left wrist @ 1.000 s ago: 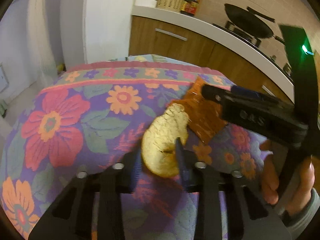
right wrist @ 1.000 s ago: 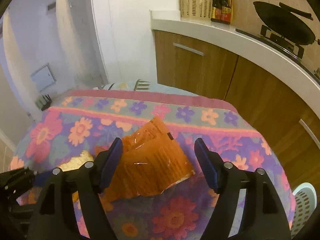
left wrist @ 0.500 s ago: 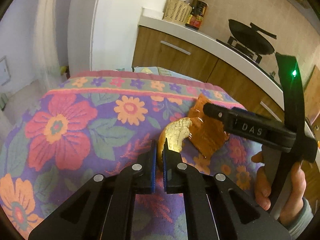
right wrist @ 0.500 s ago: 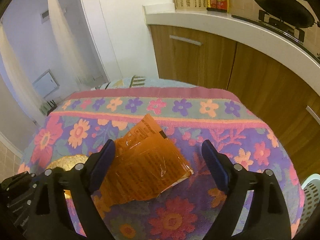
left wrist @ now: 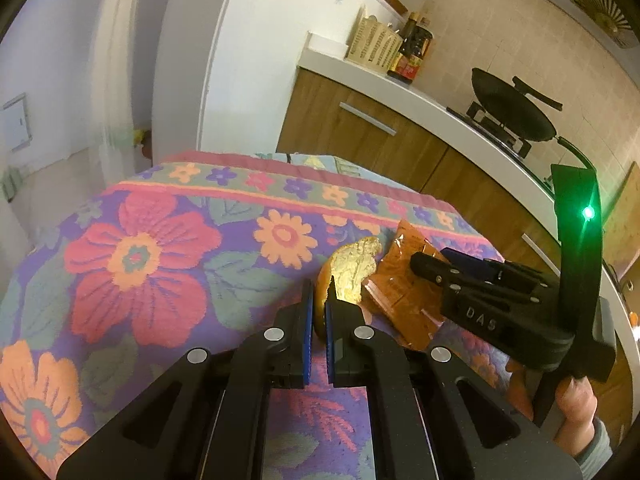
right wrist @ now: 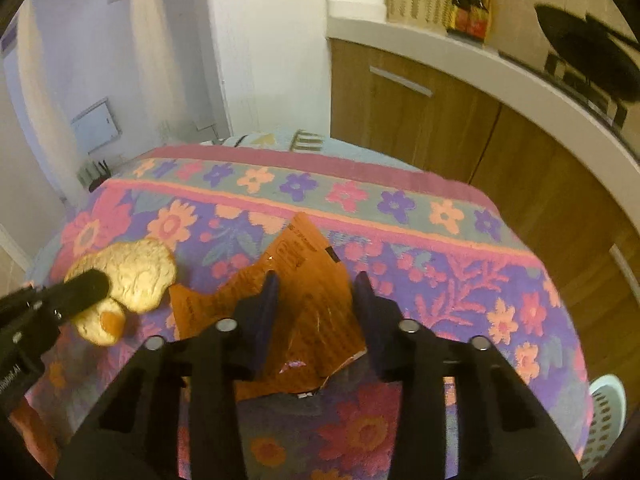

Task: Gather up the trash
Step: 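Grasp the orange peel with the left tool while the right tool grips the orange wrapper, then carry peel and wrapper over the wastebasket and open both tools to drop them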

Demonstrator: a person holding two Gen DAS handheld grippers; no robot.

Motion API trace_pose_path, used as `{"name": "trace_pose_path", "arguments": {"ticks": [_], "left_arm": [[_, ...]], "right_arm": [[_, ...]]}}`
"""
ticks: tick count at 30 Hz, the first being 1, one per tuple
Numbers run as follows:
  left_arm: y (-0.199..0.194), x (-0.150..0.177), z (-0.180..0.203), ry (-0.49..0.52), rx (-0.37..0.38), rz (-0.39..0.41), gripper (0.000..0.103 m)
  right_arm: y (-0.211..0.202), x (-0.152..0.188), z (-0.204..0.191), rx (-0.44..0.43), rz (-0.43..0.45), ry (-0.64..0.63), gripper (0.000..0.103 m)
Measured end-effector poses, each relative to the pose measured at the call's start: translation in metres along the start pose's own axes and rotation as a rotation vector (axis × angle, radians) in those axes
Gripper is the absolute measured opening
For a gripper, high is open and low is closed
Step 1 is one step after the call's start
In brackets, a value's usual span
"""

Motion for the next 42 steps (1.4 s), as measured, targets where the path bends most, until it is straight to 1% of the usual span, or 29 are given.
{"name": "trace_pose_path", "arguments": {"ticks": [1, 2, 4, 6, 9, 11, 15, 17, 18, 20, 23, 24, 27, 29, 32, 36, 38, 41, 42], "left_arm": [[-0.002, 0.000, 0.001, 0.004, 0.000, 0.007, 0.003], [-0.004, -0.001, 0.002, 0.011, 0.002, 0.017, 0.003], [-0.008, -0.002, 0.004, 0.020, 0.005, 0.033, 0.003], [-0.013, -0.001, 0.009, 0.025, 0.033, 0.049, 0.003], [-0.019, 0.001, 0.016, 0.042, 0.040, 0.061, 0.003], [-0.027, 0.000, 0.024, 0.052, 0.057, 0.072, 0.003], [-0.044, -0.002, 0.046, 0.069, 0.097, 0.090, 0.003], [-0.051, -0.003, 0.061, 0.081, 0.119, 0.097, 0.003], [-0.053, -0.004, 0.066, 0.083, 0.128, 0.099, 0.003], [-0.059, -0.005, 0.086, 0.094, 0.158, 0.105, 0.003], [-0.062, -0.004, 0.117, 0.139, 0.164, 0.108, 0.003], [-0.063, -0.003, 0.127, 0.151, 0.165, 0.106, 0.003], [-0.059, 0.000, 0.167, 0.183, 0.211, 0.094, 0.003], [-0.055, 0.002, 0.192, 0.205, 0.240, 0.087, 0.003], [-0.046, 0.008, 0.231, 0.246, 0.283, 0.072, 0.003], [-0.032, 0.018, 0.287, 0.304, 0.340, 0.041, 0.003], [-0.026, 0.023, 0.306, 0.333, 0.350, 0.030, 0.003], [-0.014, 0.029, 0.335, 0.377, 0.346, 0.009, 0.003], [-0.010, 0.032, 0.345, 0.389, 0.357, -0.001, 0.003]], "right_arm": [[-0.004, 0.001, -0.002, 0.007, 0.023, -0.011, 0.021], [-0.007, 0.000, -0.003, 0.003, 0.034, -0.015, 0.019], [-0.020, 0.001, -0.004, -0.018, 0.089, -0.022, 0.017], [-0.026, 0.004, -0.003, -0.022, 0.099, -0.022, 0.015], [-0.038, 0.007, 0.003, -0.043, 0.120, 0.003, 0.014], [-0.056, 0.010, 0.014, -0.053, 0.146, 0.036, 0.014], [-0.093, 0.023, 0.035, -0.059, 0.215, 0.055, 0.014], [-0.112, 0.030, 0.052, -0.045, 0.247, 0.083, 0.014], [-0.121, 0.033, 0.062, -0.052, 0.255, 0.106, 0.014], [-0.137, 0.041, 0.080, -0.043, 0.280, 0.136, 0.014], [-0.168, 0.054, 0.109, -0.001, 0.328, 0.147, 0.014], [-0.180, 0.061, 0.122, 0.030, 0.343, 0.154, 0.014], [-0.203, 0.077, 0.156, 0.066, 0.367, 0.193, 0.014], [-0.214, 0.089, 0.174, 0.110, 0.380, 0.204, 0.014], [-0.229, 0.107, 0.200, 0.161, 0.386, 0.228, 0.014], [-0.234, 0.126, 0.230, 0.216, 0.383, 0.260, 0.014], [-0.238, 0.135, 0.248, 0.227, 0.383, 0.295, 0.014], [-0.243, 0.150, 0.275, 0.245, 0.376, 0.352, 0.014], [-0.243, 0.155, 0.283, 0.252, 0.372, 0.369, 0.014]]}}
Point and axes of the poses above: each gripper's, at about its wrist camera, not at the fingertips, and y roughly the way its jaws point, z to its right, x to its underside, the point moved 4 cm from there along y, roughly the way its jaws point, and after that the axes turned 9 degrees about y, right-handed, at the moved point
